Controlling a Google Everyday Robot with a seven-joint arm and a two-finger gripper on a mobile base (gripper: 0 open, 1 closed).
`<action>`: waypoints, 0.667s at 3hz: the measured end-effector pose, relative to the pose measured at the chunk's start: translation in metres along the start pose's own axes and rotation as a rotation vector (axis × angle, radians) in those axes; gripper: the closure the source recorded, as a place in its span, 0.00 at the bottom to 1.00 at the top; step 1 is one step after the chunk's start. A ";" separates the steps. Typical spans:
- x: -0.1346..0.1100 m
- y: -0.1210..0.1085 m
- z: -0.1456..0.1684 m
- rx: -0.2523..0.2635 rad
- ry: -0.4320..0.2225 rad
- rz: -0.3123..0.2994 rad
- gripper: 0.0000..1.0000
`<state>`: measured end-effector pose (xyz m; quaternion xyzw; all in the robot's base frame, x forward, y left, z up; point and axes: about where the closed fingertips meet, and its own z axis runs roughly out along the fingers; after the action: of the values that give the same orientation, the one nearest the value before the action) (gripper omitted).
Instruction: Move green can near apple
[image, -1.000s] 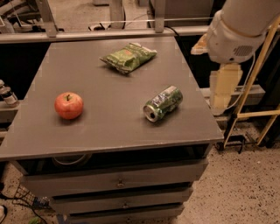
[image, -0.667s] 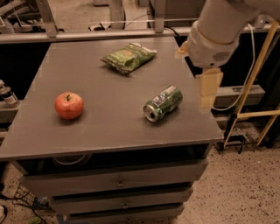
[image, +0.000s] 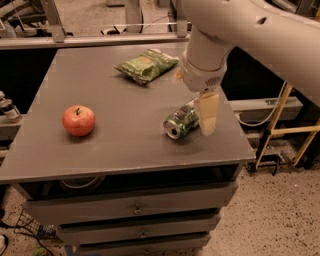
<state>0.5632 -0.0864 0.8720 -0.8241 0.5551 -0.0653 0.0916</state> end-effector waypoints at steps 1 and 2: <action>0.005 -0.009 0.023 -0.033 -0.007 -0.006 0.03; 0.010 -0.012 0.029 -0.039 -0.014 -0.001 0.26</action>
Offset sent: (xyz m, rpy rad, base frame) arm 0.0258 -0.0073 -0.0304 0.0022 0.0552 -0.0027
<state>0.5835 -0.0890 0.8466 -0.8264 0.5553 -0.0488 0.0791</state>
